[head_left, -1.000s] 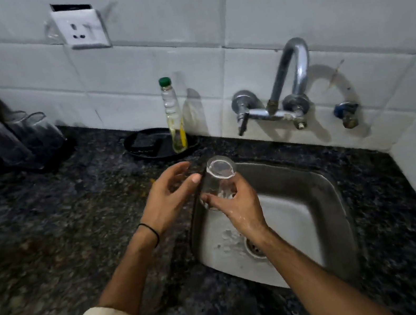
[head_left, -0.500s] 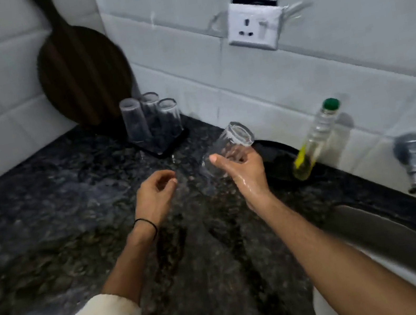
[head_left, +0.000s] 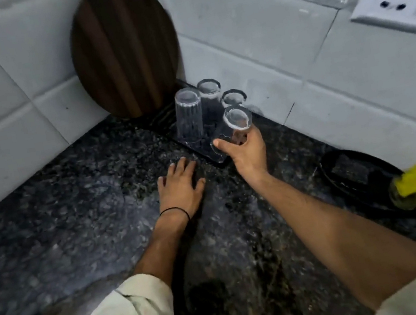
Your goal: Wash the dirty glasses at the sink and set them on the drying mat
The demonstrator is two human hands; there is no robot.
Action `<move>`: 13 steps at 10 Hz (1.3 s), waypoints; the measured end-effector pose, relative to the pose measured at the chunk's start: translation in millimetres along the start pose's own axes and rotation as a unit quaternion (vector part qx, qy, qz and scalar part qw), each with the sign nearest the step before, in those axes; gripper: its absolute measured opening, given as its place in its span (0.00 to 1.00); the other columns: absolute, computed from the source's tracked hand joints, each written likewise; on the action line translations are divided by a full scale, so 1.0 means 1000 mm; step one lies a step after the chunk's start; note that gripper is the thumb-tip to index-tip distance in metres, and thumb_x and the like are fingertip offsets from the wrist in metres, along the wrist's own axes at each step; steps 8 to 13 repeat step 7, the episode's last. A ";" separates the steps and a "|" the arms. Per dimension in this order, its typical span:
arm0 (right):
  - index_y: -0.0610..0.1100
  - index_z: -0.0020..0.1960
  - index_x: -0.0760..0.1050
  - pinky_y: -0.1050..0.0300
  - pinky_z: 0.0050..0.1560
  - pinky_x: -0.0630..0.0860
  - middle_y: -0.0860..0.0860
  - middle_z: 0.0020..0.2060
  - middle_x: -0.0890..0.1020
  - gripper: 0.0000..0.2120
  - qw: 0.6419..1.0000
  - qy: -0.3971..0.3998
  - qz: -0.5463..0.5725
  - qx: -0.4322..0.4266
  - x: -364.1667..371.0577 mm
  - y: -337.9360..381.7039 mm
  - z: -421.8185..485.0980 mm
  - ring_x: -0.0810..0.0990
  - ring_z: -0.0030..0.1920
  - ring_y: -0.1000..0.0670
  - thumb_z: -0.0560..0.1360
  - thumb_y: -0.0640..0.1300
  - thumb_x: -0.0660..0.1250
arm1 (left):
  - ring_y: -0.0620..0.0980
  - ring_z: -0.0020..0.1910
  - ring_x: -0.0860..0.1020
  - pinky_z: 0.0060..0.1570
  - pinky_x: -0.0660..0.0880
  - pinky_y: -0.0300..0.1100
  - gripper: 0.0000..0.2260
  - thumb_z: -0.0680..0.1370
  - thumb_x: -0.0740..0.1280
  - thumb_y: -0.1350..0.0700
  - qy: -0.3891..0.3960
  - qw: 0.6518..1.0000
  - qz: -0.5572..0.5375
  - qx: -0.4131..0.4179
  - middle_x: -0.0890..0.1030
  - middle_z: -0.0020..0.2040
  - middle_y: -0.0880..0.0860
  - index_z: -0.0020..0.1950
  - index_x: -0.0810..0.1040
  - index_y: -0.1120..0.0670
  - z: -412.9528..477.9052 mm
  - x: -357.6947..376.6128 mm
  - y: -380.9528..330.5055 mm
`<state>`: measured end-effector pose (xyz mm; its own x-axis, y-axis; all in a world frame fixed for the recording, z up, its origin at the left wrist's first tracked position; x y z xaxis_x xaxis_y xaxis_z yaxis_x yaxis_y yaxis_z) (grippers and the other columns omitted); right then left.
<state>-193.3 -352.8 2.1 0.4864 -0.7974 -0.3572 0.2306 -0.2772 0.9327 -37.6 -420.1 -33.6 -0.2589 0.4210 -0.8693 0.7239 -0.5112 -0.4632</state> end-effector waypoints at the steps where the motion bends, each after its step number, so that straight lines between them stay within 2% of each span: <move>1: 0.47 0.50 0.74 0.68 0.38 0.71 0.48 0.47 0.77 0.22 0.999 -0.001 -0.044 -0.009 0.015 -0.004 0.006 0.76 0.42 0.54 0.65 0.54 0.81 | 0.50 0.80 0.48 0.76 0.47 0.61 0.27 0.82 0.56 0.42 0.027 0.999 0.038 -0.011 0.50 0.81 0.45 0.80 0.53 0.44 0.006 0.011 0.009; 2: 0.45 0.53 0.74 0.68 0.37 0.67 0.52 0.46 0.72 0.23 0.996 -0.006 -0.083 -0.016 0.021 -0.005 0.006 0.71 0.39 0.60 0.67 0.54 0.79 | 0.50 0.80 0.46 0.76 0.46 0.60 0.28 0.82 0.55 0.42 0.014 0.999 0.046 -0.011 0.49 0.81 0.44 0.80 0.52 0.44 0.005 0.015 0.010; 3: 0.42 0.58 0.74 0.56 0.47 0.73 0.53 0.49 0.72 0.26 0.994 -0.015 -0.107 -0.025 0.030 -0.007 0.006 0.72 0.40 0.58 0.68 0.55 0.79 | 0.50 0.80 0.46 0.76 0.45 0.60 0.28 0.82 0.56 0.42 0.001 0.999 0.043 -0.011 0.49 0.81 0.45 0.80 0.52 0.44 0.004 0.017 0.008; 4: 0.42 0.63 0.73 0.44 0.55 0.75 0.51 0.54 0.73 0.29 0.993 -0.020 -0.114 -0.035 0.039 -0.008 0.003 0.76 0.51 0.50 0.68 0.55 0.78 | 0.50 0.80 0.46 0.76 0.44 0.60 0.28 0.82 0.55 0.43 -0.004 0.999 0.044 -0.009 0.49 0.81 0.45 0.81 0.52 0.45 0.003 0.017 0.008; 5: 0.40 0.65 0.71 0.47 0.55 0.75 0.49 0.57 0.73 0.31 0.992 -0.010 -0.117 -0.042 0.039 -0.006 0.000 0.76 0.55 0.48 0.70 0.55 0.77 | 0.49 0.80 0.45 0.76 0.43 0.59 0.27 0.82 0.54 0.42 0.000 0.999 0.039 -0.006 0.48 0.81 0.44 0.81 0.51 0.44 0.001 0.017 0.010; 6: 0.39 0.67 0.69 0.55 0.56 0.74 0.47 0.60 0.71 0.32 0.991 0.025 -0.122 -0.046 0.032 -0.004 0.002 0.75 0.57 0.49 0.72 0.54 0.76 | 0.49 0.80 0.46 0.76 0.43 0.60 0.27 0.82 0.55 0.42 0.007 1.000 0.026 -0.009 0.49 0.81 0.44 0.80 0.53 0.44 0.001 0.014 0.008; 7: 0.38 0.71 0.66 0.53 0.63 0.72 0.46 0.63 0.70 0.32 0.989 0.044 -0.133 -0.036 0.017 -0.008 -0.006 0.73 0.62 0.49 0.74 0.50 0.75 | 0.52 0.80 0.52 0.75 0.48 0.60 0.24 0.81 0.60 0.46 0.003 1.000 0.004 -0.009 0.56 0.80 0.47 0.77 0.63 0.46 -0.001 0.005 0.001; 13: 0.38 0.71 0.66 0.53 0.63 0.72 0.46 0.63 0.70 0.32 0.989 0.044 -0.133 -0.036 0.017 -0.008 -0.006 0.73 0.62 0.49 0.74 0.50 0.75 | 0.52 0.80 0.52 0.75 0.48 0.60 0.24 0.81 0.60 0.46 0.003 1.000 0.004 -0.009 0.56 0.80 0.47 0.77 0.63 0.46 -0.001 0.005 0.001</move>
Point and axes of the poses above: each hand's wrist, its own z-axis towards the middle knuckle, its own x-axis out of the palm, y = z × x, the point moved 1 cm from there along z, towards the middle knuckle
